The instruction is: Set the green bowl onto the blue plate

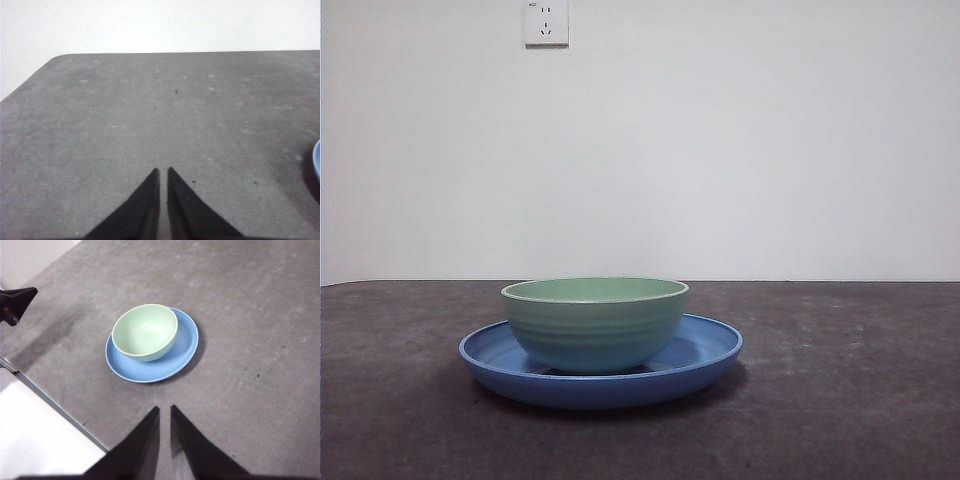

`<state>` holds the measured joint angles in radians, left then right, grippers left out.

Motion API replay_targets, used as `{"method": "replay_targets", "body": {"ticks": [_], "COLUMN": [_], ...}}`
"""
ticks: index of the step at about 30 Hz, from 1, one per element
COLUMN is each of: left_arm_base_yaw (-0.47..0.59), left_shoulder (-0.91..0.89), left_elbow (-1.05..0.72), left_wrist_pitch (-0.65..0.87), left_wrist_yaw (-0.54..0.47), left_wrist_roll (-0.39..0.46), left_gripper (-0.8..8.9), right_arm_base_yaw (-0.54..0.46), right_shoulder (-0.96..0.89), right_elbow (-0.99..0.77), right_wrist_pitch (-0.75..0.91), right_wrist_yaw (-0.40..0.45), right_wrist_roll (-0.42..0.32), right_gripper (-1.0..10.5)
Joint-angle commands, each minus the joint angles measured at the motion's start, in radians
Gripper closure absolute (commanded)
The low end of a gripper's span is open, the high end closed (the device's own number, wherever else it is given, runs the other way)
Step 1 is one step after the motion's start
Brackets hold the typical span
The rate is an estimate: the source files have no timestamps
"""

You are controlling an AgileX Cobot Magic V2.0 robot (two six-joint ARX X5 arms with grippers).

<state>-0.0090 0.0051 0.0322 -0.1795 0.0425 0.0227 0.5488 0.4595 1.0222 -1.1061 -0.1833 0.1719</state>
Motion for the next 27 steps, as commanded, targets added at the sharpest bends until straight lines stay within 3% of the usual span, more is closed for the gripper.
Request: {"method": "replay_targets", "body": {"ticks": [1, 27], "left_arm_base_yaw": [0.002, -0.015], "left_shoulder": [-0.002, -0.002], "left_elbow": [-0.021, -0.021], "left_wrist_pitch": [-0.009, -0.010], "left_wrist_yaw": [-0.024, -0.051], "left_wrist_roll": [0.018, 0.017], "left_gripper": [7.89, 7.89], "right_arm_base_yaw": [0.006, 0.006], "right_shoulder": [0.002, 0.002], "right_elbow": [0.008, 0.008], "right_wrist_pitch": [0.013, 0.013], "right_wrist_yaw": [0.000, 0.000], "right_wrist_roll": [0.003, 0.003], "right_gripper": [9.1, 9.1]}}
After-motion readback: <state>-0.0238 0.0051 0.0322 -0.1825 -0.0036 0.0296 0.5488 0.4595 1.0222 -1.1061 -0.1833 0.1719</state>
